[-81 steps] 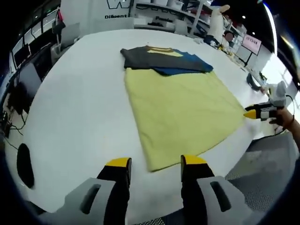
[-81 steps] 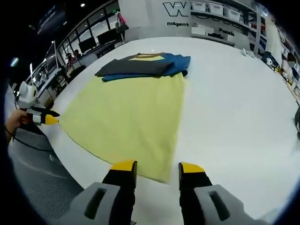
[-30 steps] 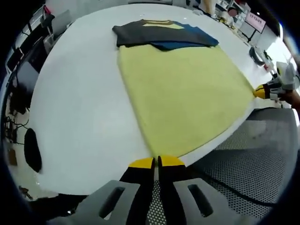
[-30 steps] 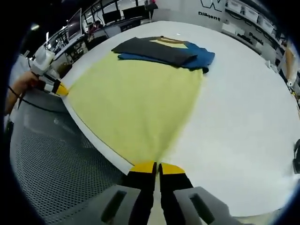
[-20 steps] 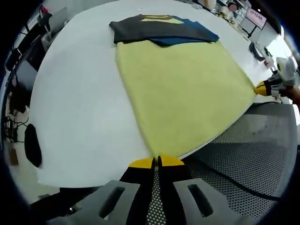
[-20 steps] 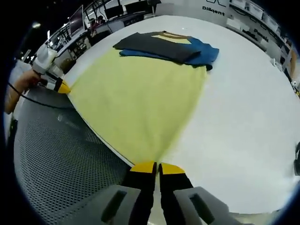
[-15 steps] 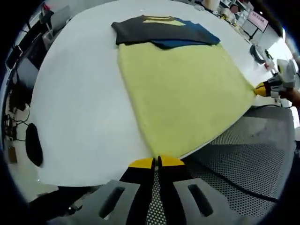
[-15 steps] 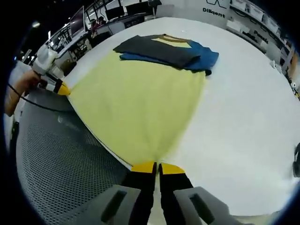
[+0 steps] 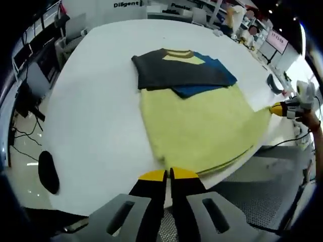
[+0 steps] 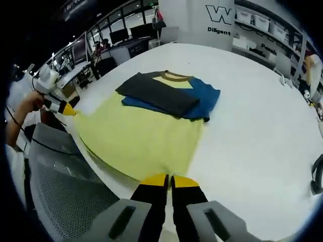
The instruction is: Fold the garment on the visible template until the final outline fits inside the template.
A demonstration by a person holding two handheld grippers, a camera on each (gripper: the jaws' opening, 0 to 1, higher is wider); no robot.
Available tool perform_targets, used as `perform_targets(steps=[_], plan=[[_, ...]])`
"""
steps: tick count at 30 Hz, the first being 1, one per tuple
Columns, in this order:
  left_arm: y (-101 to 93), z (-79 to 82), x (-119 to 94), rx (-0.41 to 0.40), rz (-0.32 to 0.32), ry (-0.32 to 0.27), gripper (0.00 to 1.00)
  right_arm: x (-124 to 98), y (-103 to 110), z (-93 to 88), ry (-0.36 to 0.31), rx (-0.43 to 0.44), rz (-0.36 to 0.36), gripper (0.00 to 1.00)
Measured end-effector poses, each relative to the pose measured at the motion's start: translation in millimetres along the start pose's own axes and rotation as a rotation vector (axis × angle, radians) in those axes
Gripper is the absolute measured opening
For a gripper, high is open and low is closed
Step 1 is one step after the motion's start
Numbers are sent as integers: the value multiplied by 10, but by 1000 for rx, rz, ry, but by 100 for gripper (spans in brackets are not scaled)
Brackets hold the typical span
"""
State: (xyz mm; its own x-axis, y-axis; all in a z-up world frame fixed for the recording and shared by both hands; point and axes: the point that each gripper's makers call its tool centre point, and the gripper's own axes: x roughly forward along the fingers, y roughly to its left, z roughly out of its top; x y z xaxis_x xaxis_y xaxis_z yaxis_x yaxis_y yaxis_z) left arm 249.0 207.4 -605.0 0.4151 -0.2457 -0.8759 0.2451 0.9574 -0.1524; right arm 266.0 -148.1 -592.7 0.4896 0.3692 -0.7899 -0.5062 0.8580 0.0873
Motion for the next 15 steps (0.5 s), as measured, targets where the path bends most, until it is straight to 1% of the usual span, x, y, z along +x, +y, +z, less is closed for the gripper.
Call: perform_targets(steps=[3, 5, 7, 8, 11, 12, 13, 14, 15], plan=[[37, 223, -27, -32, 0, -58, 4, -9, -64, 168, -29, -6, -16, 0], [36, 298, -45, -38, -1, -78, 4, -7, -85, 215, -36, -6, -21, 0], [37, 429, -69, -51, -3, -110, 4, -6, -114, 309, -59, -9, -28, 0], [46, 532, -81, -57, -7, -131, 4, 6, -145, 381, -73, -9, -33, 0], [57, 677, -87, -75, -13, -163, 4, 32, -203, 477, -89, -5, -45, 0], [61, 741, -88, -78, -16, -176, 4, 51, -243, 550, -104, -5, -51, 0], [67, 862, -86, -82, -21, -201, 4, 73, -276, 626, -122, 6, -50, 0], [59, 903, -87, -87, -30, -201, 4, 91, -304, 706, -143, 24, -48, 0], [52, 950, -88, -90, -38, -206, 4, 97, -314, 731, -148, 29, -47, 0]])
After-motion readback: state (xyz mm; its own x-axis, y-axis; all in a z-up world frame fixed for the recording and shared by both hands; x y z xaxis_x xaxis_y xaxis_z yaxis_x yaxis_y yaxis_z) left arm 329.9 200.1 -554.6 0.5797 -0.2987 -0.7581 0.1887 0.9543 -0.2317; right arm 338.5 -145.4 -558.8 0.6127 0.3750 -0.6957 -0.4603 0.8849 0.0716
